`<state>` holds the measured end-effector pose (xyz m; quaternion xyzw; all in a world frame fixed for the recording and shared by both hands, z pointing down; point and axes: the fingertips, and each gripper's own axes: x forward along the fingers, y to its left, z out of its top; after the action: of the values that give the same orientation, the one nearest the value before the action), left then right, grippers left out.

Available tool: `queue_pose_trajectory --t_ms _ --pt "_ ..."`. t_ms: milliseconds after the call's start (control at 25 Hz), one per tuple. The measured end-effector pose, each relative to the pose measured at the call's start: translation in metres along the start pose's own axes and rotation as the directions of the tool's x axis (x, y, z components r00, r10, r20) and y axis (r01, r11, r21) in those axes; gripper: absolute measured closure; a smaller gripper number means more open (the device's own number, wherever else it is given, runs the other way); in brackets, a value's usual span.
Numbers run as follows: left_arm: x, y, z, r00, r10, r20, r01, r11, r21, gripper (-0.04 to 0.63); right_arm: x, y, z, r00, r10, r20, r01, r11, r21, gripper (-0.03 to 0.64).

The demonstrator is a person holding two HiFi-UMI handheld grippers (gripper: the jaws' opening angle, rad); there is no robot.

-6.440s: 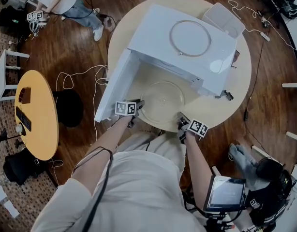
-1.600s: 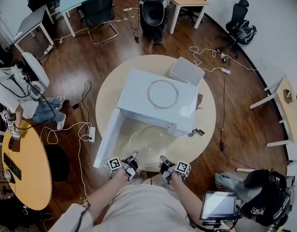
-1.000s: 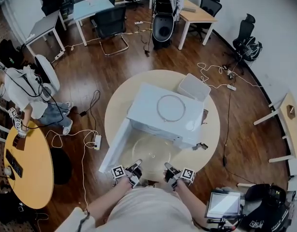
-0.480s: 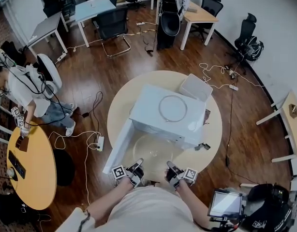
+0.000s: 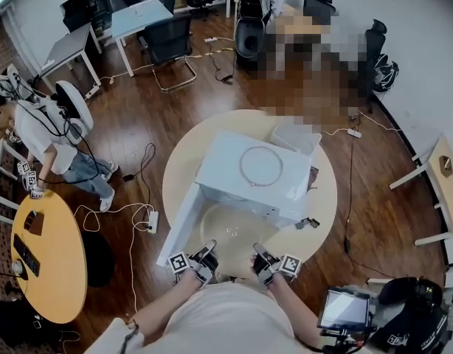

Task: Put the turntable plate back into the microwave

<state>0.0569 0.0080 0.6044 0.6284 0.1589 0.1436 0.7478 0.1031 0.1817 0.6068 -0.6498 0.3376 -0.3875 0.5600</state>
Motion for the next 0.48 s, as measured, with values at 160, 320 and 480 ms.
queue_pose_trajectory --t_ms 160,320,480 --pt "-0.002 -0.006 0.001 1.000 -0.010 -0.001 0.010 1.000 0.003 0.560 0.000 0.009 -0.002 0.999 0.040 -0.007 -0.041 0.998 -0.042 0.571" --pt "-0.002 -0.014 0.000 1.000 -0.020 -0.005 0.020 1.000 0.014 0.560 0.000 0.014 -0.003 0.998 0.050 -0.026 -0.053 0.993 -0.102 0.571" --pt "-0.003 -0.015 -0.001 1.000 -0.014 -0.002 0.014 1.000 0.010 0.558 -0.002 0.017 -0.006 0.999 0.034 -0.036 -0.038 0.992 -0.121 0.571"
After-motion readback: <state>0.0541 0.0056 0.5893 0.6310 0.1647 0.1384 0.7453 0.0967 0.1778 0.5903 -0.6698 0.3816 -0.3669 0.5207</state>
